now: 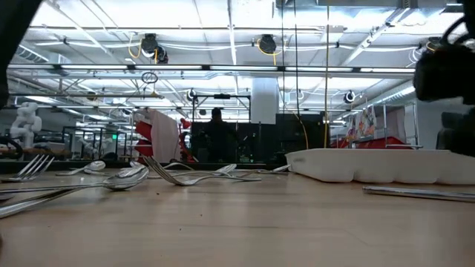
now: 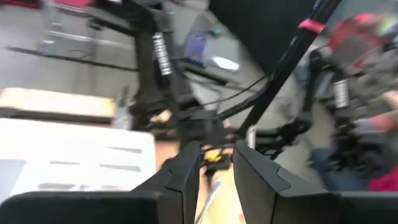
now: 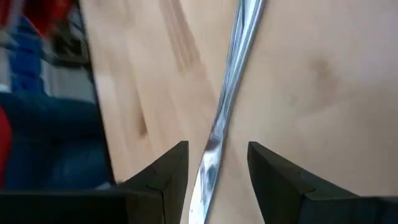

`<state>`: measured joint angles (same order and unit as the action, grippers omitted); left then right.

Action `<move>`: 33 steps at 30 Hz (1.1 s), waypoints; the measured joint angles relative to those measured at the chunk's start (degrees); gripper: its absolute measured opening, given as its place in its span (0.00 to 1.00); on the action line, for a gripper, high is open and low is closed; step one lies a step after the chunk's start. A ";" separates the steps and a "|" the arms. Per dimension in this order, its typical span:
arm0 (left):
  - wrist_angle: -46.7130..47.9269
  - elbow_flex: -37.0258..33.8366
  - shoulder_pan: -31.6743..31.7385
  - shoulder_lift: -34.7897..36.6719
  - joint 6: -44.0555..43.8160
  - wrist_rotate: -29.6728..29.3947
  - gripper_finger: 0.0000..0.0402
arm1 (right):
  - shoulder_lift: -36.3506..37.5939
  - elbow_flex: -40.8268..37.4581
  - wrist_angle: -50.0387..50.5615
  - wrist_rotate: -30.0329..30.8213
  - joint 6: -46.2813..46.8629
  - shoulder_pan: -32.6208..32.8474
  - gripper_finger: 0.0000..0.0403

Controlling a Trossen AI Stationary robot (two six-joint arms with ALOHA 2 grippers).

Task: Sort silverware
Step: Put the table knife into the silverware tray

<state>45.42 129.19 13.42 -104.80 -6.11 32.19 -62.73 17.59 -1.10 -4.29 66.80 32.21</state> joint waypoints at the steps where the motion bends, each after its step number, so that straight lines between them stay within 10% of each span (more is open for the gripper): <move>1: 2.94 0.00 -0.68 1.67 0.96 -2.04 0.25 | -2.50 0.89 -0.03 -0.02 1.22 1.47 0.39; 10: 19.94 -0.15 -8.06 8.72 2.17 -16.34 0.25 | -22.70 14.02 5.93 1.38 15.13 9.24 0.39; 20: 18.29 -13.82 -16.25 8.88 6.15 -21.76 0.25 | -26.16 24.49 27.95 6.18 23.21 9.91 0.39; 27: -10.01 -35.34 -17.00 8.68 17.69 1.08 0.25 | -26.26 24.53 29.65 8.68 24.51 11.42 0.39; 33: -24.45 -42.44 -16.78 6.82 33.93 1.92 0.25 | -26.22 24.52 30.07 9.05 24.36 11.80 0.39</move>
<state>20.98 86.75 -3.36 -97.98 27.82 34.11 -88.95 42.11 28.97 4.75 91.15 44.01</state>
